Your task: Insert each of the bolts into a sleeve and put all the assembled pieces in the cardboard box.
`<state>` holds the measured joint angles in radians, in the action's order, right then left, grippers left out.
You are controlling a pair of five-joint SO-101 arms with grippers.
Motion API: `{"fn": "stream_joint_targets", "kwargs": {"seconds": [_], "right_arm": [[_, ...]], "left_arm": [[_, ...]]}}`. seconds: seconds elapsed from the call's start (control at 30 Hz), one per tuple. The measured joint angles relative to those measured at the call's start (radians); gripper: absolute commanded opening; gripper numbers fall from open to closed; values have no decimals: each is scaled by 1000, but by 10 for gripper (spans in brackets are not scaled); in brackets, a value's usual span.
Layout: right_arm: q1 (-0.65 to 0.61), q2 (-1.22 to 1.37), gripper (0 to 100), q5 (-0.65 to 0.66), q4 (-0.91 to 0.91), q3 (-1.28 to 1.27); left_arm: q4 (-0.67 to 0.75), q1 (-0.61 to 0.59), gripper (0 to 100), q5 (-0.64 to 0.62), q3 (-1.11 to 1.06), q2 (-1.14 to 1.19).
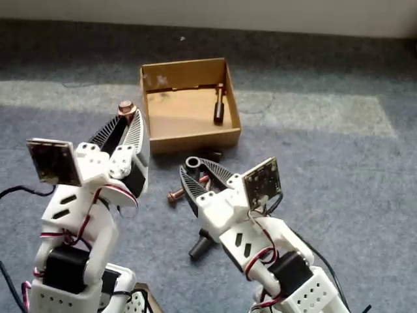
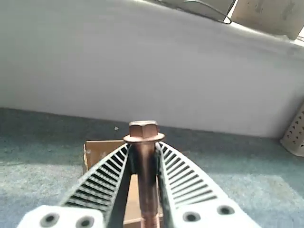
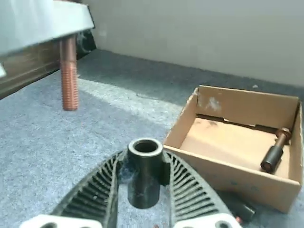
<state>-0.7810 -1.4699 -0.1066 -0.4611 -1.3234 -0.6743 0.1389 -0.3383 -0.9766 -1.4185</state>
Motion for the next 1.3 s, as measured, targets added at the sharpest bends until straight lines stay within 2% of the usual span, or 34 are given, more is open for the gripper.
{"fn": "stream_joint_targets", "kwargs": {"seconds": [0.17, 0.33, 0.57, 0.8, 0.93, 1.3], "right_arm": [[-81, -34, 5, 114, 170, -143], [-141, -74, 5, 129, 247, -252], [-158, -175, 5, 133, 255, -338], [-163, -287, 5, 135, 235, -353], [-163, -330, 5, 135, 146, -353], [-161, -334, 5, 135, 130, -353]], "left_arm": [[11, 0, 5, -43, 0, -84], [11, 58, 5, -63, -34, -169], [12, 196, 5, -18, -184, -247], [15, 210, 5, 0, -301, -365], [15, 216, 5, 0, -313, -387], [9, 219, 5, 0, -321, -388]]}}
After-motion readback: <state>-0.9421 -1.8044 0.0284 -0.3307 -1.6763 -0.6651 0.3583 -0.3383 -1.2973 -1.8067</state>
